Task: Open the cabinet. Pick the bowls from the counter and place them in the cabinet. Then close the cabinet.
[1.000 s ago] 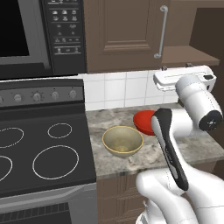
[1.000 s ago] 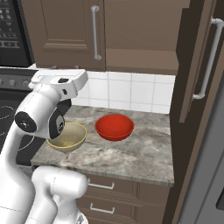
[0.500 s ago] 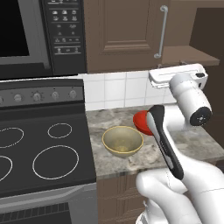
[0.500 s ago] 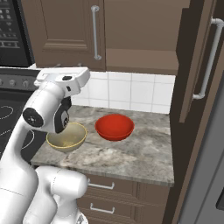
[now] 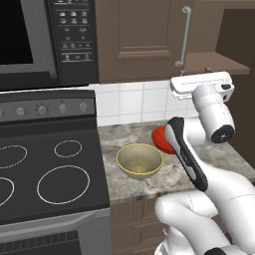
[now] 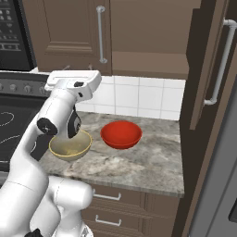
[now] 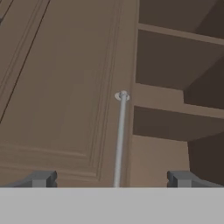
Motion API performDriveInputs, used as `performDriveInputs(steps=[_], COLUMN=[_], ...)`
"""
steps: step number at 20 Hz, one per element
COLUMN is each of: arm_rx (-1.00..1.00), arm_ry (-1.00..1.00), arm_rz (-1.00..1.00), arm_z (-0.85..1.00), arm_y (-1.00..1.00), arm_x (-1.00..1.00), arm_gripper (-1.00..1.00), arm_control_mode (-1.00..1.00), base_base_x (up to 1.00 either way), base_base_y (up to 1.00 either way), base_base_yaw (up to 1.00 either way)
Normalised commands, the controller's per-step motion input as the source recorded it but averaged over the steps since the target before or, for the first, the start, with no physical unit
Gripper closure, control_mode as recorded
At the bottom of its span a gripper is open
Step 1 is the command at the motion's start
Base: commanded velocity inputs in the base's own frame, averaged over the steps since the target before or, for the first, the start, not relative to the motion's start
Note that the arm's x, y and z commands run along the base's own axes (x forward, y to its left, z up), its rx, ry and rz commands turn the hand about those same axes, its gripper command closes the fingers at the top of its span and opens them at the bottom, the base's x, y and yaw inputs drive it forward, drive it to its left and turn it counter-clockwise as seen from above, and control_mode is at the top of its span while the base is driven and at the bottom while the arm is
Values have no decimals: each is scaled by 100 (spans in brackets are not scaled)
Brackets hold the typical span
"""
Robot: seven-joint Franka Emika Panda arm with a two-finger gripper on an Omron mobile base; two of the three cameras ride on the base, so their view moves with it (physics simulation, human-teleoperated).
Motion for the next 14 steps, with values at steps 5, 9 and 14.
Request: performDriveInputs(steps=[5, 9, 14], arm_rx=[5, 1, 6], arm_ry=[1, 0, 0], arm_rz=[0, 0, 0], arm_z=[18, 33, 17], arm_y=[-28, -6, -22], arm_x=[1, 0, 0], arm_gripper=[-100, -100, -100], arm_control_mode=[-100, -100, -100], base_base_x=[0, 0, 0], base_base_y=[0, 0, 0], base_base_yaw=[0, 0, 0])
